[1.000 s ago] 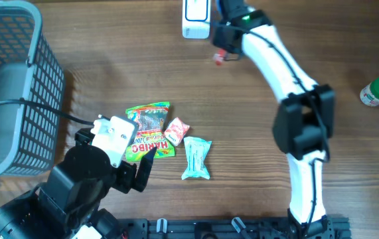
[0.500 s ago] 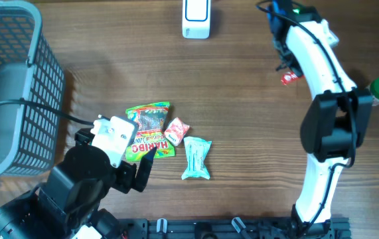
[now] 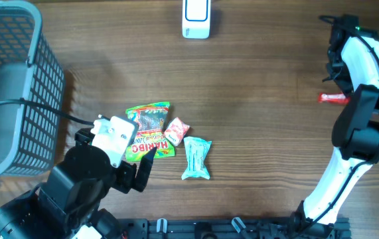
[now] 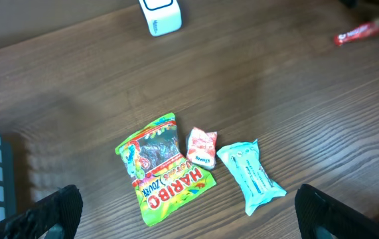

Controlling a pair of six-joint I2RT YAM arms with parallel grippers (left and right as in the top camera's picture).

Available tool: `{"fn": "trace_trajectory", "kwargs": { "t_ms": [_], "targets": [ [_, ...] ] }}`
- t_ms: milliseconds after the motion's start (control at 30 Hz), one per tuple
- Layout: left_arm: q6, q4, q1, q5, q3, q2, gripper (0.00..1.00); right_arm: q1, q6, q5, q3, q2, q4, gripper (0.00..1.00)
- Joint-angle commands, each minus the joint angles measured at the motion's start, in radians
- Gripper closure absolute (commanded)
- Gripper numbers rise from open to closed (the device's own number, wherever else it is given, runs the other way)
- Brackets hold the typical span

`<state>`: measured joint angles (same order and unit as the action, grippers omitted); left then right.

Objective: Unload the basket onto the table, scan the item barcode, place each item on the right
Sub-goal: 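Carry the Nescafe stick right and lower it onto the table, then reach the right gripper to the pale green wipes pack and grasp it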

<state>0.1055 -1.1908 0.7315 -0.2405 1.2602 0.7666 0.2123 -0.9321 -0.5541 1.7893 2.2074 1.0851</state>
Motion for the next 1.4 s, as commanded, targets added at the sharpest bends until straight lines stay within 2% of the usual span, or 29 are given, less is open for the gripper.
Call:
{"fn": "trace_trajectory", "kwargs": {
  "t_ms": [0,133,267,367,467,667,933,1067,1367],
  "targets": [
    [-0.019,0.000,-0.003,0.005,-0.002,-0.002,0.00,-0.031,0.107,0.102,0.088,-0.063,0.034,0.00],
    [-0.020,0.000,-0.003,0.005,-0.002,-0.002,0.00,-0.075,0.129,0.237,0.110,-0.176,0.100,0.00],
    [-0.020,0.000,-0.003,0.005,-0.002,-0.002,0.00,-0.164,0.225,0.489,0.109,-0.256,0.221,0.00],
    [-0.020,0.000,-0.003,0.005,-0.002,-0.002,0.00,-0.258,0.207,0.500,0.094,-0.256,0.304,0.00],
    [-0.020,0.000,-0.003,0.005,-0.002,-0.002,0.00,-0.387,0.200,0.492,0.033,-0.256,0.310,0.00],
    [-0.020,0.000,-0.003,0.005,-0.002,-0.002,0.00,-0.604,0.196,0.602,-0.085,-0.255,0.252,0.00],
    [-0.020,0.000,-0.003,0.005,-0.002,-0.002,0.00,-0.775,0.195,0.785,-0.226,-0.253,0.200,0.00],
    [-0.020,0.000,-0.003,0.005,-0.002,-0.002,0.00,-0.865,0.147,0.769,-0.305,-0.253,0.157,0.00],
    [-0.020,0.000,-0.003,0.005,-0.002,-0.002,0.00,-1.059,0.140,0.751,-0.398,-0.252,-0.052,0.00]
  ]
}}
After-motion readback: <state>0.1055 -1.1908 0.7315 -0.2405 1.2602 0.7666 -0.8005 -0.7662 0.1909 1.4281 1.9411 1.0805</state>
